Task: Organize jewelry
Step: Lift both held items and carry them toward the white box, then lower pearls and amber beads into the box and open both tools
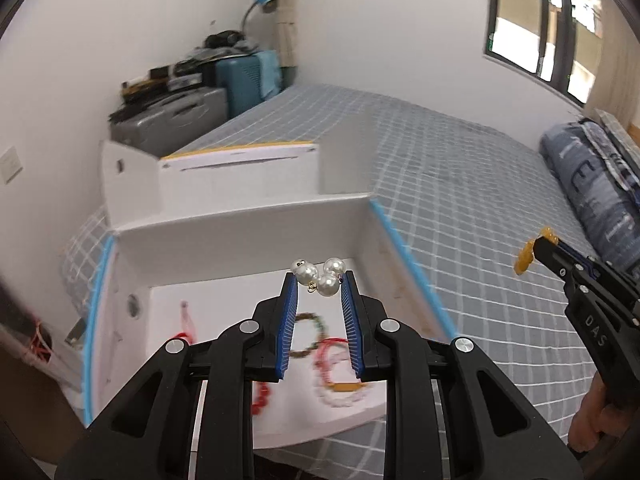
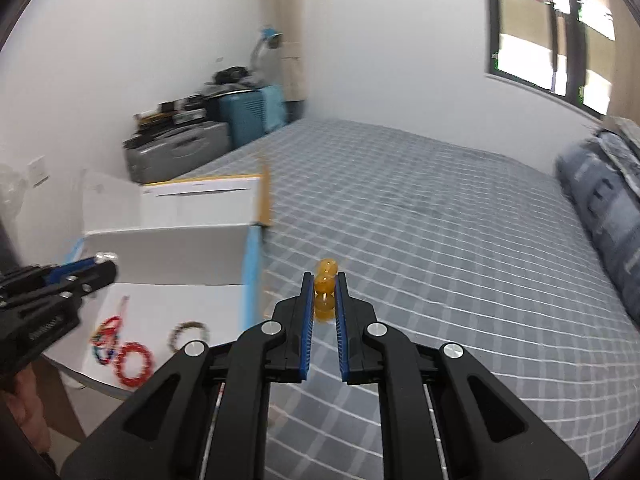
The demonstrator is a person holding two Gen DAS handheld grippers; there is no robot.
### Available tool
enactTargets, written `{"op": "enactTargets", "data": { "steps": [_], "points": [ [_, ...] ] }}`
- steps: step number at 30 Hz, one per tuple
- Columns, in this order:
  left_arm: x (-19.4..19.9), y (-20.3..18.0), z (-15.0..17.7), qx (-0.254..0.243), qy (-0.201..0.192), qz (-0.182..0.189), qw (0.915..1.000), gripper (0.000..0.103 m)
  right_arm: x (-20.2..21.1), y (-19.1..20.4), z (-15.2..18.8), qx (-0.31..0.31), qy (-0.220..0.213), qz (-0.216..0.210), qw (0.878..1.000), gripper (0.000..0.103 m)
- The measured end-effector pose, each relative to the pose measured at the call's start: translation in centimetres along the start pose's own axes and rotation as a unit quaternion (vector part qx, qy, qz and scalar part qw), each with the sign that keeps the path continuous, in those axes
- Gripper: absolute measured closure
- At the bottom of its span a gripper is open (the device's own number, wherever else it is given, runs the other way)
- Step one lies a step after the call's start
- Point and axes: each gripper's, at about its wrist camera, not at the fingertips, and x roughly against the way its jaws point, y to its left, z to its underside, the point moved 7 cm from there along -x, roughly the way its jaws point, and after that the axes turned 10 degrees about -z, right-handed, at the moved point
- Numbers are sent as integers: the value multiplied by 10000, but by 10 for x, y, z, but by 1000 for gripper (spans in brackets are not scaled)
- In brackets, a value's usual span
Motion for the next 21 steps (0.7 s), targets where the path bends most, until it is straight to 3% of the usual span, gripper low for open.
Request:
{"op": "enactTargets", "data": {
  "steps": [9,14,16,21],
  "points": [
    [-28,52,15,320,358,-356,9982,81,-47,77,-7,362,272,-565,9974,94],
    [-44,73,25,440,586,-511,9960,81,-74,96,3,367,564,-725,9951,94],
    [-54,83,32,456,758,-719,9935,81,-88,102,11,362,764,-790,9933,94],
    [-77,93,50,566,1166,-713,9890,81,-117,111,38,484,1460,-955,9835,94]
  ]
}}
